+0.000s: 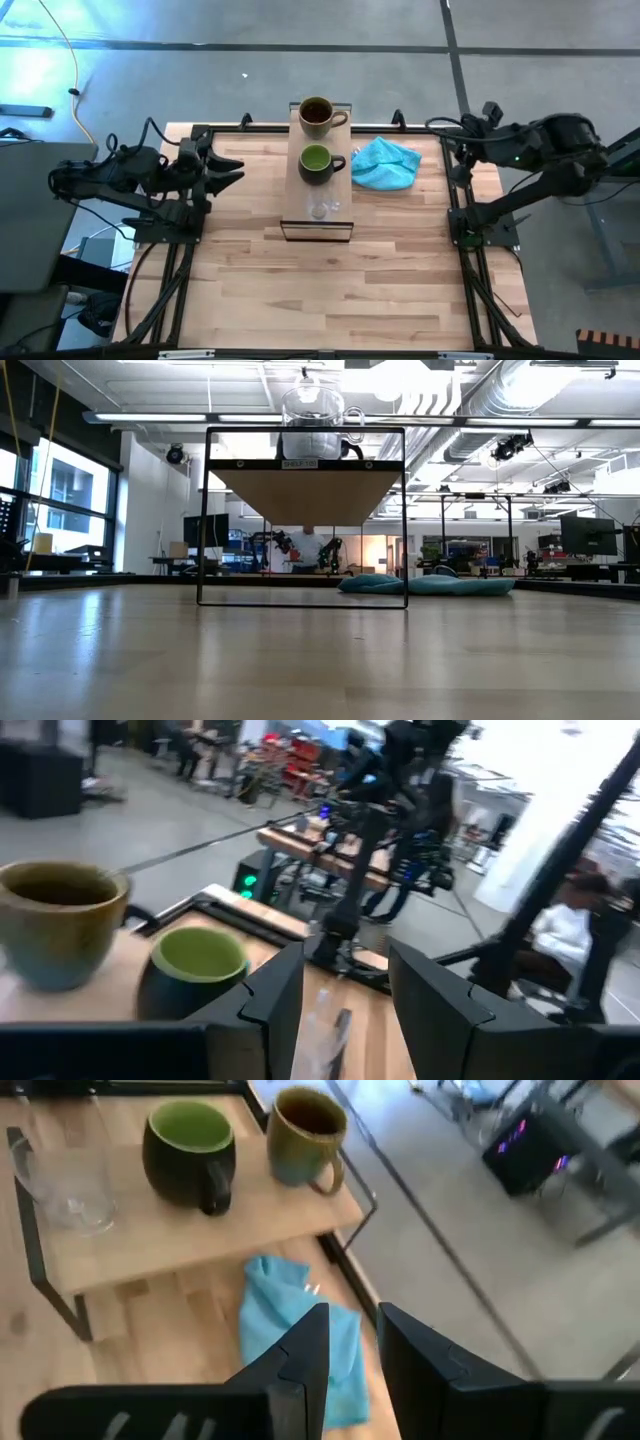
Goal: Stack small to large cups/mugs on shelf
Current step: Return to Home Position
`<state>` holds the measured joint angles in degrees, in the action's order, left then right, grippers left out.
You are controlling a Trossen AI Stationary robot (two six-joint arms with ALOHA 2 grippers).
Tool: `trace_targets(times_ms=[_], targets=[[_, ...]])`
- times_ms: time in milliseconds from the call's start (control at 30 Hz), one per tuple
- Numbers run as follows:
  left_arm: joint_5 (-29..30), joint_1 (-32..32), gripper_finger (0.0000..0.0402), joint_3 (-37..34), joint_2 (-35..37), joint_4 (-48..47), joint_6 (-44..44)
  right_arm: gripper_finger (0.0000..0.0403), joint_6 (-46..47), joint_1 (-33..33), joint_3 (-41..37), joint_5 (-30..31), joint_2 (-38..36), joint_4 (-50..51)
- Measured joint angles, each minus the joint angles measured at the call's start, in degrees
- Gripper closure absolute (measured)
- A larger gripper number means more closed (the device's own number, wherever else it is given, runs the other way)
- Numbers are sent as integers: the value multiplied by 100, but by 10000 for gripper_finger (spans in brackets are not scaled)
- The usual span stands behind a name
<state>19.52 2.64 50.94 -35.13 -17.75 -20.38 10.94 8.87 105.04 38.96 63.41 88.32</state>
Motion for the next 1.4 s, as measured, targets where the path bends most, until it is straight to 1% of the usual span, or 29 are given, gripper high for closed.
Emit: trace_targets(times_ms=[100,167,233,367,433,533,600,733,800,967,1100,1267,1400], targets=[[147,0,263,0,0,-51,-51,322,346,-16,-417,-112,-288,41],[135,0,263,0,10,-96,117,322,351,6,-699,-376,-493,-80],[-129,0,263,0,45,-113,505,322,180,86,-1032,-635,-821,-478],[-1212,0,263,0,179,-217,1040,322,-471,312,-2014,-660,-1844,-2291],[-1407,5,263,0,229,-208,1192,322,-890,392,-2591,-662,-2373,-3340],[-1391,0,263,0,315,-211,1265,322,-1338,433,-3496,-764,-3077,-4647],[-1367,0,263,0,361,-211,1264,322,-1462,433,-4079,-767,-3474,-5290],[-979,0,263,0,476,-158,1280,322,-1558,433,-5076,-765,-4082,-6204],[-908,-2,263,2,530,-94,1389,322,-1679,433,-5463,-767,-4276,-6539],[-917,2,263,0,643,214,1991,322,-1950,433,-6022,-650,-4578,-7219],[-913,0,263,1,701,271,2241,322,-2106,433,-6354,-621,-4888,-7688],[-1022,1,263,0,841,264,2436,322,-2153,433,-6586,-625,-5294,-7927],[-1026,0,263,0,1020,261,2586,322,-2151,430,-6617,-627,-5431,-7973]])
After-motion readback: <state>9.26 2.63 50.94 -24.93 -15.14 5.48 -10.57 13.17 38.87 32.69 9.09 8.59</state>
